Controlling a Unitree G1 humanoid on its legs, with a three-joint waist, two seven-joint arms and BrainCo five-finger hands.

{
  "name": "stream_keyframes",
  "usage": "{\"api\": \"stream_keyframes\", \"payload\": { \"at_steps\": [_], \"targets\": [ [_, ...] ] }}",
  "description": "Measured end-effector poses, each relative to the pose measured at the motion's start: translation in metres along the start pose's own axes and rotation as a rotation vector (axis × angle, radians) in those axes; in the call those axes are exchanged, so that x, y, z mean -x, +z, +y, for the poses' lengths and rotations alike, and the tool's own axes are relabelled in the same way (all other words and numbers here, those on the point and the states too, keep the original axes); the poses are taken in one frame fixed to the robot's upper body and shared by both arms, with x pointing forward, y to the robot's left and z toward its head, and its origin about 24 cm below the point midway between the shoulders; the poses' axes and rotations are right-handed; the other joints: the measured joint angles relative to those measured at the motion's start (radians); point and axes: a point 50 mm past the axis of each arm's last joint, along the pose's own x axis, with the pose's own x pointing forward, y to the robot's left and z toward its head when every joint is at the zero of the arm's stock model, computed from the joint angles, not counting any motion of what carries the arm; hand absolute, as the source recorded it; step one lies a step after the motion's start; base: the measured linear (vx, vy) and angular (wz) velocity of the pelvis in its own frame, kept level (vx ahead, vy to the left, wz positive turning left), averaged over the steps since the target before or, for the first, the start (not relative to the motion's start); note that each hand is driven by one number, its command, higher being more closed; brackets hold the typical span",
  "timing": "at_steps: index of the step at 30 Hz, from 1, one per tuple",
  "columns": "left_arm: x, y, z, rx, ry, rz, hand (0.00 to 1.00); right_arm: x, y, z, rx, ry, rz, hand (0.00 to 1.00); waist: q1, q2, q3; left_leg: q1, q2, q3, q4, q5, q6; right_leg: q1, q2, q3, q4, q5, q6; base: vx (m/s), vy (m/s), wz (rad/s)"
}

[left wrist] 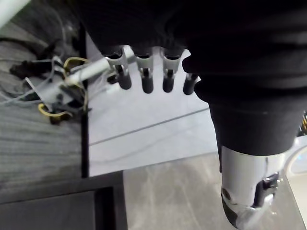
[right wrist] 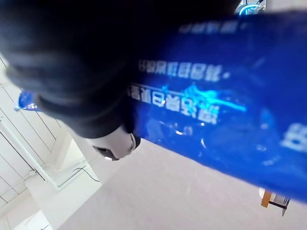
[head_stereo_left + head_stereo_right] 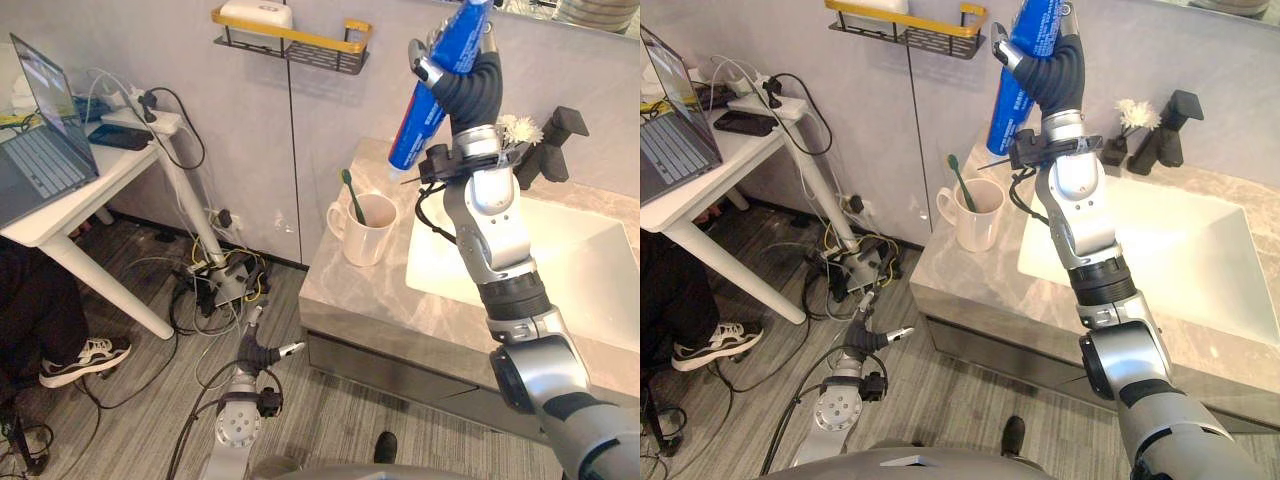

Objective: Organize washtable

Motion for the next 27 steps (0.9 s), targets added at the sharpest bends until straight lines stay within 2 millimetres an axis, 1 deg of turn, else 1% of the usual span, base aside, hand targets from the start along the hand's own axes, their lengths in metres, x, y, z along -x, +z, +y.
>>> {"api": "stream_keyframes", "payload": {
  "at_steps": [3,11,14,20,27],
  "targets": [
    [0.0,0.0,-0.001,0.0,-0.003,-0.001,0.0,0.0,0.0,0.001,0.025,0.006,-0.004,1.0,0.0,0.004,0.003,0.0,0.0,0.001,0.0,0.0,0.0,0.0,0.0,0.001,0.0,0.0,0.0,0.0,0.0,0.0],
    [0.001,-0.005,-0.003,-0.005,-0.009,0.023,0.0,0.001,-0.001,0.004,0.008,0.005,-0.001,1.0,0.0,0.015,0.017,0.0,0.0,0.002,0.0,0.0,0.0,0.0,0.0,0.002,0.0,0.0,0.0,0.0,0.0,0.0],
    [0.001,-0.005,-0.003,-0.004,-0.008,0.024,0.0,0.005,-0.006,0.008,-0.012,0.001,0.014,1.0,0.0,0.017,0.026,-0.002,0.001,0.002,0.0,0.0,0.0,-0.002,0.001,0.002,0.0,0.0,0.0,0.0,0.0,0.0],
    [0.0,-0.005,-0.003,-0.004,-0.006,0.022,0.0,0.019,-0.02,0.008,-0.025,-0.008,0.076,1.0,0.0,0.017,0.027,-0.003,0.0,0.0,-0.003,0.0,0.0,-0.004,0.0,0.0,0.0,0.0,0.0,0.0,0.0,0.0],
    [0.0,-0.004,-0.003,-0.003,0.001,0.02,0.0,0.023,-0.024,0.022,-0.046,0.028,0.096,1.0,0.0,0.017,0.027,-0.006,0.0,0.0,-0.003,0.0,0.0,-0.007,0.0,0.0,0.0,0.0,0.0,0.0,0.0,0.0]
  ]
}}
